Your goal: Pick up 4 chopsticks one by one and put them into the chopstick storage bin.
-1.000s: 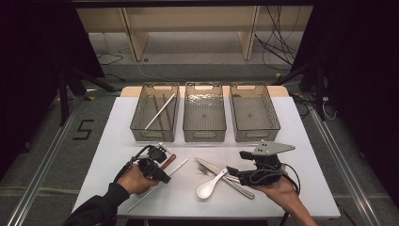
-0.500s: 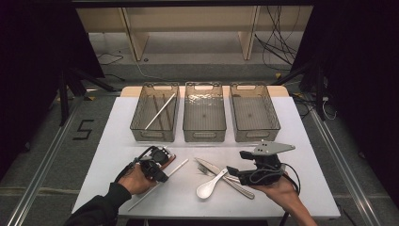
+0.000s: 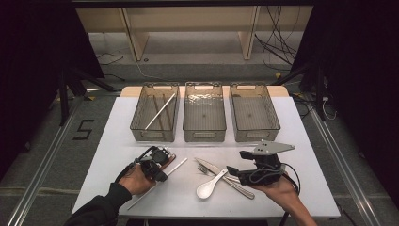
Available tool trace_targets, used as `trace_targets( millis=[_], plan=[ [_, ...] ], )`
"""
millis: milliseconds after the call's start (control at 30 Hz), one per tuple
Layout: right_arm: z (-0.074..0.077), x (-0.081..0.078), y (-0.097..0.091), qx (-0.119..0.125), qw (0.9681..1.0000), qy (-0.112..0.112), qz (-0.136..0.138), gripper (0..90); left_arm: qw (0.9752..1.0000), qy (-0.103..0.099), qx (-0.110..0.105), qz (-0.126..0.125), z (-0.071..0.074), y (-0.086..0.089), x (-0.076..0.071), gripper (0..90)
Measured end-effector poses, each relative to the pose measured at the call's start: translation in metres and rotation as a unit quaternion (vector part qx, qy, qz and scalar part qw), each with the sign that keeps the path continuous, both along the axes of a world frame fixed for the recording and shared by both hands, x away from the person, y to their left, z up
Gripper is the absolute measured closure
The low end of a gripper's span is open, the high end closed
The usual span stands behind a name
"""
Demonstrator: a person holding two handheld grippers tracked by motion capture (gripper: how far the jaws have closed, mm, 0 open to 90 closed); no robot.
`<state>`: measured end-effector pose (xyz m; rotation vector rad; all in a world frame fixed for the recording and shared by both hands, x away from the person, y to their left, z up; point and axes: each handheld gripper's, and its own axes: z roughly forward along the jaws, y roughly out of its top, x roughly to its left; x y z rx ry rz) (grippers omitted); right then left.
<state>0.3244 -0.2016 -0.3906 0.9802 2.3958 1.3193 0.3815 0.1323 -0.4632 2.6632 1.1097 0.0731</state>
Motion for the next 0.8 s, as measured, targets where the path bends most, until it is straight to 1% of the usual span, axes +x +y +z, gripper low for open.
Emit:
trace_targets(
  millis=[167,367,600,633,700,800],
  plan=[
    [0.000,0.000,0.000,0.000,1.0000,0.000,0.000,29.0,1.0000,0.001,-0.007,-0.001,0.000,0.001,0.001,83.8],
    [0.001,0.000,-0.001,0.001,1.0000,0.000,0.000,28.9,0.9999,0.006,-0.011,-0.009,0.001,0.004,0.002,84.1],
    [0.001,0.000,-0.001,0.001,1.0000,-0.001,-0.001,29.0,0.9989,0.001,-0.046,0.002,0.011,0.011,0.006,84.1],
    [0.001,0.000,-0.001,0.002,1.0000,-0.001,-0.001,28.9,0.9987,0.000,-0.050,0.000,0.013,0.013,0.007,84.2],
    [0.001,0.000,-0.001,0.002,1.0000,-0.001,-0.001,29.0,0.9979,0.001,-0.064,0.006,0.015,0.014,0.008,84.1],
    [0.001,0.000,-0.001,0.002,1.0000,-0.001,-0.001,28.9,0.9968,-0.001,-0.080,0.005,0.021,0.017,0.008,84.2]
  ],
)
